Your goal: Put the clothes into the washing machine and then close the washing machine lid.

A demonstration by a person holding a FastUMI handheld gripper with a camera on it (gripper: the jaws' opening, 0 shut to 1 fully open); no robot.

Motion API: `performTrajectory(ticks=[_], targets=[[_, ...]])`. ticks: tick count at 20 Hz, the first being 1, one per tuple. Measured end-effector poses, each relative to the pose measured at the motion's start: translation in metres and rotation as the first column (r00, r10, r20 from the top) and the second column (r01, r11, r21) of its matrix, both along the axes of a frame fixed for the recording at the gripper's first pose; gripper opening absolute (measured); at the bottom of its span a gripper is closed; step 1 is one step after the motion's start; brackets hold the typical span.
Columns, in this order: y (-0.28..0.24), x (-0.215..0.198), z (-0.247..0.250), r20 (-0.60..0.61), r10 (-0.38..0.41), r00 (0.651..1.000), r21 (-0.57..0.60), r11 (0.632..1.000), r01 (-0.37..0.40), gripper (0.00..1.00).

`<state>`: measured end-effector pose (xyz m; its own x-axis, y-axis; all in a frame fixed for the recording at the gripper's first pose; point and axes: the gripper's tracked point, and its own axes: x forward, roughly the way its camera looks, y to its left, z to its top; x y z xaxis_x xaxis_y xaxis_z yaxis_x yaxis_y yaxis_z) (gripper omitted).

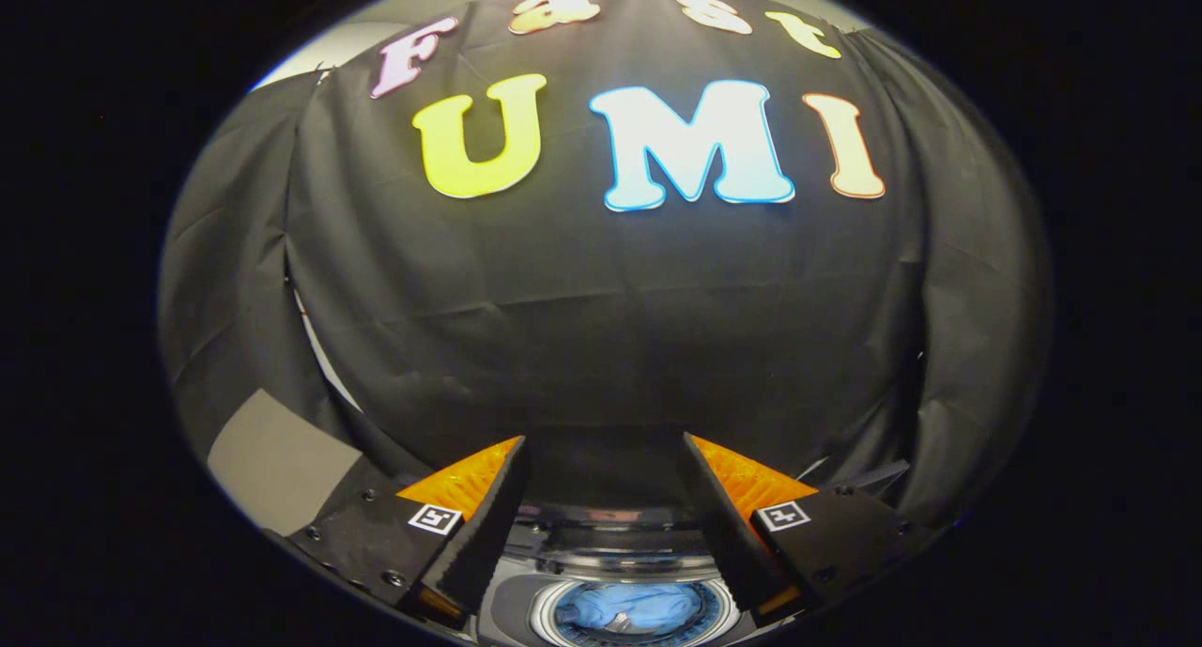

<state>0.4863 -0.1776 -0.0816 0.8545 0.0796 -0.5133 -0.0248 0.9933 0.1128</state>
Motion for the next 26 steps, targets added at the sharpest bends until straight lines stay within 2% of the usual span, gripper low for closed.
performTrajectory(ticks=[2,5,7,10,16,26], targets=[[0.002,0.014,-0.016,-0.029,0.008,1.000,-0.030,1.000,-0.009,0.98],[0.004,0.014,-0.040,-0.087,0.006,0.996,-0.041,0.999,-0.009,0.98],[0.001,0.017,-0.039,-0.065,-0.020,0.998,-0.013,1.000,0.019,0.98],[0.002,0.013,-0.036,-0.042,-0.012,0.999,-0.027,1.000,0.011,0.98],[0.005,-0.022,-0.030,0.016,-0.013,1.000,-0.034,0.999,0.013,0.97],[0.012,-0.108,-0.040,0.098,-0.020,0.995,-0.046,0.999,0.024,0.98]])
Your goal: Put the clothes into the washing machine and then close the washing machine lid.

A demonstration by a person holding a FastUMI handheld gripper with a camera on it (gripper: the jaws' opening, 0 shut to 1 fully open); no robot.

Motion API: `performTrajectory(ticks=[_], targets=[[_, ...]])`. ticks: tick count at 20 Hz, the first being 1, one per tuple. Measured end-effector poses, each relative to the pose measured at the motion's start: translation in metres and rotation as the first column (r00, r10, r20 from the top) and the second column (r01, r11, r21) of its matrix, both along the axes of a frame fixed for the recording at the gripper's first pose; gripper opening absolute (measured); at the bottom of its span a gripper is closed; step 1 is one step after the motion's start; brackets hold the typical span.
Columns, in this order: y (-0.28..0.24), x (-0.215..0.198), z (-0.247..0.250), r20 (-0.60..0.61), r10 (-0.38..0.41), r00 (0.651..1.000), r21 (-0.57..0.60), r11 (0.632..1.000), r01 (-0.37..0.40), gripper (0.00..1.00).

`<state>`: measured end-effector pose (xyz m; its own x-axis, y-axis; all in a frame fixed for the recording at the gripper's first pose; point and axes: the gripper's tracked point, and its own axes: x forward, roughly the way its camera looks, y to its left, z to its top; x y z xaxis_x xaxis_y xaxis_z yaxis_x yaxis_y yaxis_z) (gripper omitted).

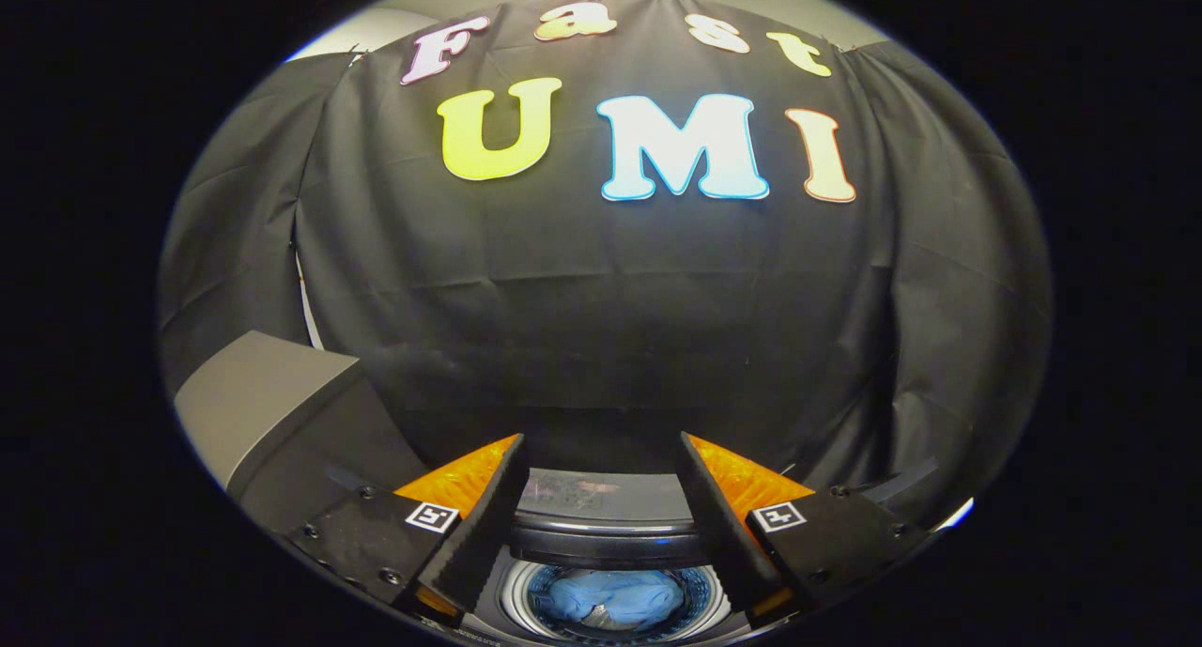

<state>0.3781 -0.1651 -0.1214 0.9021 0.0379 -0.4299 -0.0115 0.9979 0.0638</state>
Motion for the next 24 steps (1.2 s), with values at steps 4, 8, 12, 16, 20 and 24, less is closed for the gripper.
performTrajectory(ticks=[4,8,12,16,20,24], targets=[[0.008,-0.037,-0.018,0.032,0.018,0.999,0.011,1.000,-0.019,0.98],[-0.001,-0.090,-0.054,-0.020,-0.050,0.999,-0.016,0.999,0.050,0.98],[0.022,-0.149,-0.042,0.033,-0.035,0.999,-0.042,0.998,0.036,0.98],[0.055,-0.212,-0.026,0.071,0.009,0.997,-0.054,0.999,-0.006,0.98],[0.095,-0.286,0.003,0.149,0.058,0.987,-0.069,0.997,-0.048,0.98],[0.131,-0.354,0.026,0.199,0.092,0.976,-0.078,0.994,-0.078,0.98]])
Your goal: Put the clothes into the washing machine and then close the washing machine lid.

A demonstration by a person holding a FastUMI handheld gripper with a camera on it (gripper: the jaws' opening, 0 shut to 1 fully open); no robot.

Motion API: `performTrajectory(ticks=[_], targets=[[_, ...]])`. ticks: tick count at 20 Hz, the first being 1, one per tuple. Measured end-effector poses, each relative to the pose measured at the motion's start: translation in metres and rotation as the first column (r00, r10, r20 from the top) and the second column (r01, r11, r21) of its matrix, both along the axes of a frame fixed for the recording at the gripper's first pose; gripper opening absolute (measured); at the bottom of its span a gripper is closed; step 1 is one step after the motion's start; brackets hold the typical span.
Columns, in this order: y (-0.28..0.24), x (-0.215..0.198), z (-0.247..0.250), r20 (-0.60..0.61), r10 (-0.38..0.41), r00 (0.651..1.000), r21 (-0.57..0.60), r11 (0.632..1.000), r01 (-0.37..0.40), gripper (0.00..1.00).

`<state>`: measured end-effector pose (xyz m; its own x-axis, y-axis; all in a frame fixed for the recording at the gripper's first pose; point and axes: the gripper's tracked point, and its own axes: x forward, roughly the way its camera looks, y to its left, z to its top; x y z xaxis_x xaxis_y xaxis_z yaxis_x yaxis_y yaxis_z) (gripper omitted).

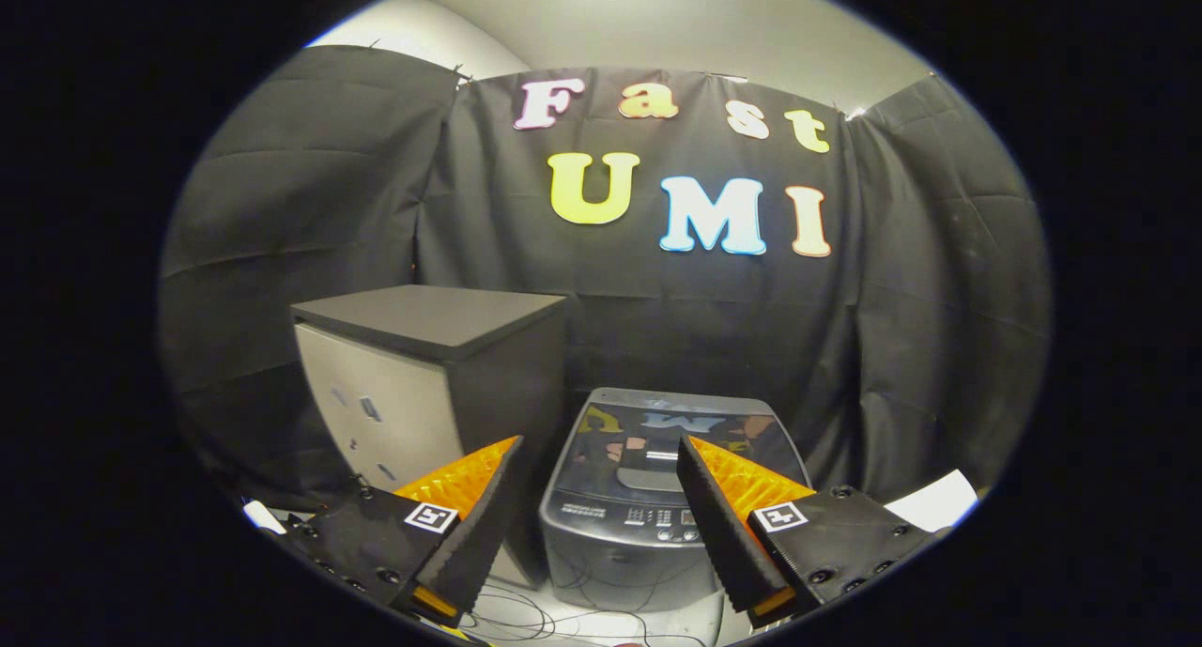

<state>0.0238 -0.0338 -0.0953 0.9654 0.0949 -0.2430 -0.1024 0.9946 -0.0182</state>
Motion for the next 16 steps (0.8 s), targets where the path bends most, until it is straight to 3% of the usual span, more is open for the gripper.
performTrajectory(ticks=[4,8,13,16], targets=[[0.021,-0.054,0.010,-0.016,0.018,1.000,-0.008,1.000,-0.018,0.98],[0.021,-0.092,0.019,0.008,-0.025,1.000,0.038,0.999,0.024,0.98],[0.011,-0.113,0.026,0.027,-0.103,0.994,0.067,0.993,0.101,0.98],[0.011,-0.115,0.031,0.039,-0.111,0.993,0.062,0.992,0.109,0.98]])
